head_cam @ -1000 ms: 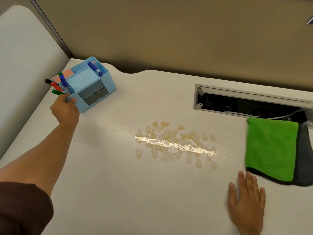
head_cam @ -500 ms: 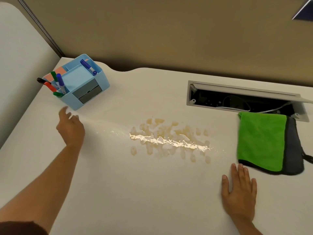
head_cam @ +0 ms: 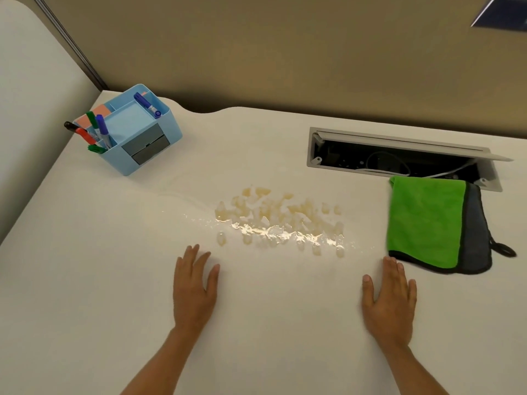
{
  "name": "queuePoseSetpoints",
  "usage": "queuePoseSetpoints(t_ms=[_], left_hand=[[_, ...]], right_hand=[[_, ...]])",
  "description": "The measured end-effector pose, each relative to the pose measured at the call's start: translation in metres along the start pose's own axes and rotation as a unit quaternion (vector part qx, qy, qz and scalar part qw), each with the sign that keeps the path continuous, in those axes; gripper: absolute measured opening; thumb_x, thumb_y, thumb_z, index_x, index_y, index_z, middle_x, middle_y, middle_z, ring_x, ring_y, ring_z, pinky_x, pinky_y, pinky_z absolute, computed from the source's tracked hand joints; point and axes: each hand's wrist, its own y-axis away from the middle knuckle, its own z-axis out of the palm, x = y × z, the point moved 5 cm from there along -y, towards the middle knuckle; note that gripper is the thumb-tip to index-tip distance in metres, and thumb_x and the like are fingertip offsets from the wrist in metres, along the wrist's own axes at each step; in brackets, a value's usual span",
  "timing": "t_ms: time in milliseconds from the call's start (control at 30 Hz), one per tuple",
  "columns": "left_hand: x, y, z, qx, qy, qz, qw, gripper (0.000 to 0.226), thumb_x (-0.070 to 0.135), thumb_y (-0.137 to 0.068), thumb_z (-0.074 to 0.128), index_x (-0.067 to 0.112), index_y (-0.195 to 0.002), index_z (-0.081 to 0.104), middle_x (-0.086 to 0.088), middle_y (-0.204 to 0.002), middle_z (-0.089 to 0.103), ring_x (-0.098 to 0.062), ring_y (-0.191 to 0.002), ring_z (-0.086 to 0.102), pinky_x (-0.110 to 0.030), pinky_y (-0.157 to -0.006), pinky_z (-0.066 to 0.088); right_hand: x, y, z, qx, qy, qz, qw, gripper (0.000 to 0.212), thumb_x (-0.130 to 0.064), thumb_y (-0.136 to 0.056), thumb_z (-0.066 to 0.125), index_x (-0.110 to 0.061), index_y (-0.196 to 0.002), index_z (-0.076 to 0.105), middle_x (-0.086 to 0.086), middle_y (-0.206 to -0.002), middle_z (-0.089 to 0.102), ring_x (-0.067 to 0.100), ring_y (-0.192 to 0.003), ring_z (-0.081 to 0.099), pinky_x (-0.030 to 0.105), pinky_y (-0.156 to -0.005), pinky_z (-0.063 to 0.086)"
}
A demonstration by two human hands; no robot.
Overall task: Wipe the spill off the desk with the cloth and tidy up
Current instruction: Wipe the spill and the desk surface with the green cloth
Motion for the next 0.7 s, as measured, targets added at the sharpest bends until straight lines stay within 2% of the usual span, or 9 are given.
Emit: queuePoseSetpoints(t_ms=[100, 233, 367, 467, 567, 633, 700], left_hand=[[0.011, 0.03, 0.01, -0.041, -0.003, 0.051, 0.998, 0.042, 0.036, -0.096, 0.047, 0.006, -0.121, 0.063, -0.014, -0.139, 0.054, -0.027, -0.137, 0.041, -0.045, -0.114, 0.031], [0.021, 0.053, 0.021, -0.109, -0.029, 0.132, 0.985, 0.043, 0.041, -0.097, 0.046, 0.009, -0.119, 0.065, -0.009, -0.137, 0.056, -0.023, -0.136, 0.043, -0.044, -0.114, 0.032], [0.021, 0.049, 0.025, -0.117, -0.044, 0.141, 0.982, 0.042, 0.039, -0.096, 0.048, 0.01, -0.122, 0.063, -0.009, -0.137, 0.056, -0.024, -0.136, 0.043, -0.045, -0.114, 0.031], [0.02, 0.05, 0.027, -0.119, -0.042, 0.144, 0.981, 0.042, 0.039, -0.097, 0.048, 0.011, -0.124, 0.061, -0.008, -0.138, 0.055, -0.024, -0.137, 0.041, -0.046, -0.114, 0.031], [0.019, 0.05, 0.028, -0.125, -0.049, 0.14, 0.981, 0.042, 0.039, -0.097, 0.047, 0.011, -0.125, 0.06, -0.008, -0.139, 0.054, -0.024, -0.138, 0.04, -0.045, -0.115, 0.029], [0.02, 0.05, 0.028, -0.132, -0.053, 0.136, 0.981, 0.042, 0.04, -0.096, 0.047, 0.012, -0.125, 0.06, -0.008, -0.139, 0.053, -0.023, -0.138, 0.04, -0.044, -0.116, 0.028], [0.02, 0.05, 0.027, -0.135, -0.052, 0.132, 0.981, 0.042, 0.04, -0.096, 0.047, 0.012, -0.124, 0.06, -0.007, -0.139, 0.053, -0.023, -0.138, 0.04, -0.043, -0.116, 0.028]], right_hand=[[0.004, 0.001, -0.006, 0.028, -0.074, 0.021, 0.997, 0.064, -0.047, -0.097, 0.031, -0.01, -0.149, 0.027, 0.013, -0.151, 0.04, 0.025, -0.142, 0.031, 0.039, -0.122, 0.012], [0.01, 0.0, -0.015, 0.111, -0.158, 0.069, 0.979, 0.058, -0.041, -0.098, 0.036, -0.011, -0.147, 0.029, 0.017, -0.148, 0.042, 0.033, -0.136, 0.038, 0.047, -0.115, 0.028], [0.012, -0.028, -0.027, 0.163, -0.16, 0.046, 0.972, 0.058, -0.034, -0.097, 0.047, -0.003, -0.144, 0.034, 0.021, -0.148, 0.042, 0.035, -0.136, 0.038, 0.047, -0.114, 0.029], [0.012, -0.069, -0.03, 0.1, -0.11, 0.009, 0.989, 0.069, -0.046, -0.091, 0.051, -0.004, -0.143, 0.035, 0.02, -0.152, 0.036, 0.033, -0.141, 0.031, 0.049, -0.117, 0.023], [0.022, -0.111, -0.022, -0.01, -0.042, 0.032, 0.999, 0.081, -0.055, -0.089, 0.053, -0.007, -0.149, 0.026, 0.017, -0.159, 0.021, 0.03, -0.148, 0.015, 0.052, -0.121, 0.007], [0.025, -0.126, -0.016, -0.045, -0.003, 0.052, 0.998, 0.079, -0.054, -0.094, 0.048, -0.01, -0.153, 0.019, 0.014, -0.163, 0.011, 0.027, -0.151, 0.003, 0.055, -0.12, -0.003], [0.022, -0.132, -0.011, -0.051, 0.012, 0.057, 0.997, 0.072, -0.051, -0.097, 0.036, -0.012, -0.154, 0.016, 0.013, -0.164, 0.007, 0.028, -0.151, -0.001, 0.056, -0.119, -0.008]])
